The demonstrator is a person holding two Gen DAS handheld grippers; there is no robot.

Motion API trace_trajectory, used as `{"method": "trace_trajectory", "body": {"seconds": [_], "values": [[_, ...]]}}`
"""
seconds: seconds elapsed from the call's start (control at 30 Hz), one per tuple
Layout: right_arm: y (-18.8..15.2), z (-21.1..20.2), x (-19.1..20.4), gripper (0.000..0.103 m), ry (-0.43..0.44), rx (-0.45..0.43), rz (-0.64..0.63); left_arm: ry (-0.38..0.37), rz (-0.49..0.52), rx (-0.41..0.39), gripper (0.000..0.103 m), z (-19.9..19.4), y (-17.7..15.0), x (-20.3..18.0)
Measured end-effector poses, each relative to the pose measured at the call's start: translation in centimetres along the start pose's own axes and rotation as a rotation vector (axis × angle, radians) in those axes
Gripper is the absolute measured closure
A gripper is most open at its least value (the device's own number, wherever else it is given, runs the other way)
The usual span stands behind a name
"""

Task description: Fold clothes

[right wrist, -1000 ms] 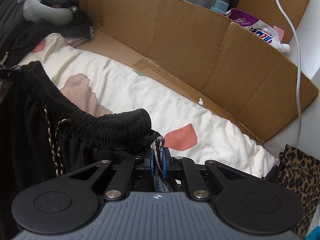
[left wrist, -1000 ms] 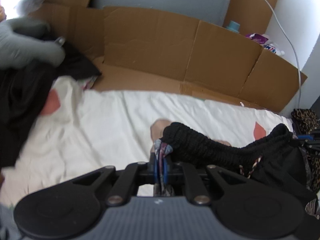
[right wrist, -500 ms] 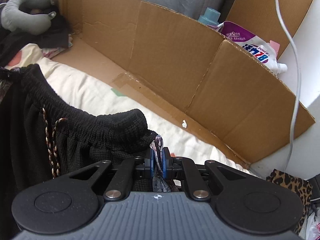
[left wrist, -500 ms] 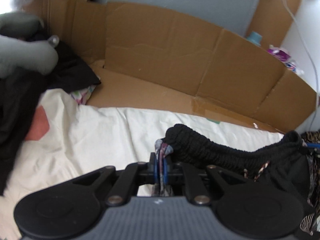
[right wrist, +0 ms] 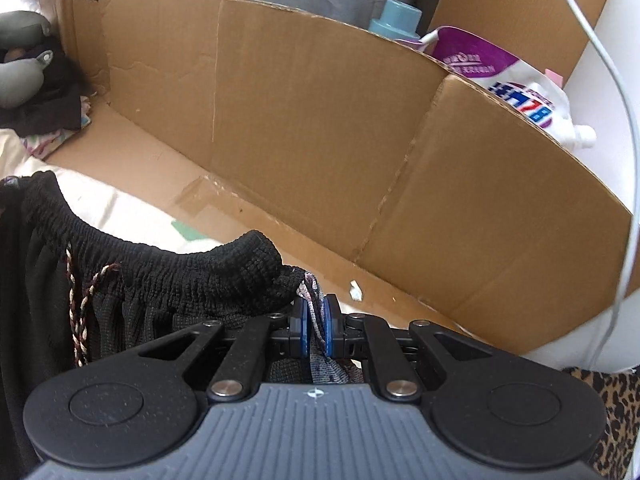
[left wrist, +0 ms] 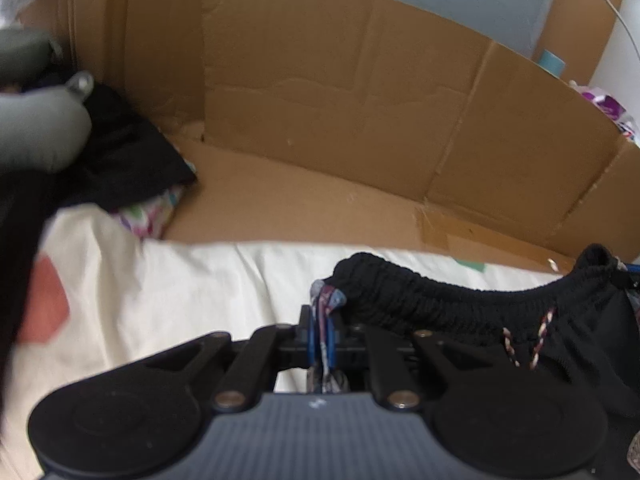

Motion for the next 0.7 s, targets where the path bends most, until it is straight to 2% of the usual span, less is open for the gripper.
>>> {"method": "trace_trajectory", "body": {"seconds": [0.23, 0.43, 0.5, 0.57, 0.6, 0.63, 0.7], "values": [[2.6, 2.1, 1.6, 0.097, -0.087, -0.040, -0.017, 0.040, 0.009, -0.020, 0.096, 1.7, 2.2, 0.3], [2.2, 5.3, 1.6, 0.097, -0.136, -0.003, 0.019, 0.046, 0.057, 0.028, 0.095, 3.7, 2.3, 0.1], [1.6, 6.3, 1.9, 0.097, -0.097, 0.020, 0.021, 0.059, 0.071, 0.053, 0.093, 4.4, 2.2, 0.0], [0.9, 7.2, 2.3, 0.094, -0.015, 0.070, 0.038, 0.090, 0.089, 0.101, 0.082, 5.4, 1.8, 0.0], [0.5, 7.1, 2.5, 0.087, -0.008, 0.074, 0.038, 0.109, 0.106, 0.117, 0.068, 5.7, 1.6, 0.0], [0.1, 6.7, 2.6, 0.074, -0.016, 0.061, 0.038, 0.129, 0.126, 0.116, 0.061, 5.6, 1.5, 0.1], [-0.4, 5.6, 2.7, 0.060, 0.002, 0.035, 0.046, 0.161, 0.160, 0.093, 0.038, 5.0, 1.4, 0.3]]}}
Point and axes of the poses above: each gripper's, at about its wrist camera, not at the fingertips, and z roughly the way its jaws point, x to its left, y to its top, the point moved 2 cm from there along z, roughly the way its jaws point, and after that the axes turned 4 degrees about -z, right-handed, at the moved point
